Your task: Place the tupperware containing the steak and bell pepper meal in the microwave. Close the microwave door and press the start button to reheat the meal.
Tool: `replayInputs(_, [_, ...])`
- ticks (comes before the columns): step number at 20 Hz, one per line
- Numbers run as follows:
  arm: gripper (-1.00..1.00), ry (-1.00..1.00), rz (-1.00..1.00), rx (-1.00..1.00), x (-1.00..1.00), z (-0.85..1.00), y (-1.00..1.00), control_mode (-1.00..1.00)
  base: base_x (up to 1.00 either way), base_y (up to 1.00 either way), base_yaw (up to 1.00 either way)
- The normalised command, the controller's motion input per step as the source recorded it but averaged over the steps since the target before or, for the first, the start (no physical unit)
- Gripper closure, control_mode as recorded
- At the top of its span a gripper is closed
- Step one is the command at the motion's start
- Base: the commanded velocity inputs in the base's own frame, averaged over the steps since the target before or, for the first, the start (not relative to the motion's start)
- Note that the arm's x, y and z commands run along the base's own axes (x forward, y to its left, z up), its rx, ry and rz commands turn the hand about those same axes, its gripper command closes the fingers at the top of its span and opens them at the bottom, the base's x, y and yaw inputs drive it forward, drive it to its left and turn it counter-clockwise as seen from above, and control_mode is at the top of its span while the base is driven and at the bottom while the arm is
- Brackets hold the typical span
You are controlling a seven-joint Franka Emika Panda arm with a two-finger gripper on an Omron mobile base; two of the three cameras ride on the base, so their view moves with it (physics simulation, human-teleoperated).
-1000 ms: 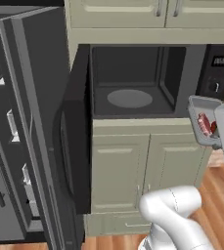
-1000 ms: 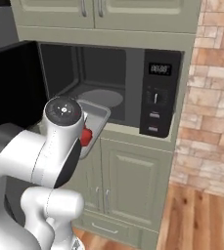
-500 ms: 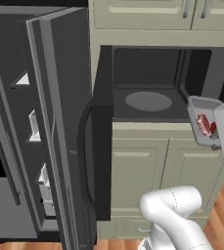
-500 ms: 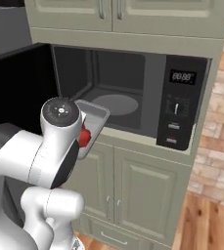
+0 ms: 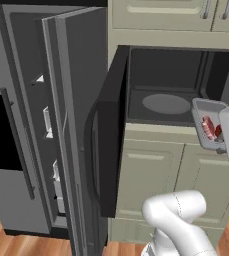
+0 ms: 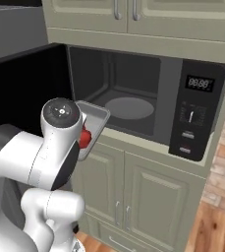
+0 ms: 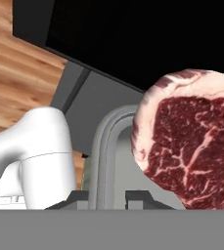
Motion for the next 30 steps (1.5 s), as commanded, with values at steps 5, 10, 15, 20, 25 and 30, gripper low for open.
replayInputs(5, [1.0, 0.0, 0.0, 0.0, 0.0, 0.0, 0.0, 1.0, 0.0, -0.1, 0.11])
replayInputs(10, [1.0, -0.03, 0.0, 0.0, 0.0, 0.0, -0.07, -1.0, 0.0, -0.03, 0.0])
replayInputs(15, [1.0, 0.0, 0.0, 0.0, 0.0, 0.0, 0.0, -1.0, 0.0, 0.0, 0.0])
replayInputs(20, [1.0, 0.0, 0.0, 0.0, 0.06, 0.0, 0.0, -1.0, 0.0, 0.0, 0.0])
replayInputs(25, [1.0, 0.0, 0.0, 0.0, 0.11, 0.0, 0.0, -1.0, 0.0, 0.0, 0.0])
replayInputs(30, [1.0, 0.0, 0.0, 0.0, 0.09, 0.0, 0.0, -1.0, 0.0, 0.0, 0.0])
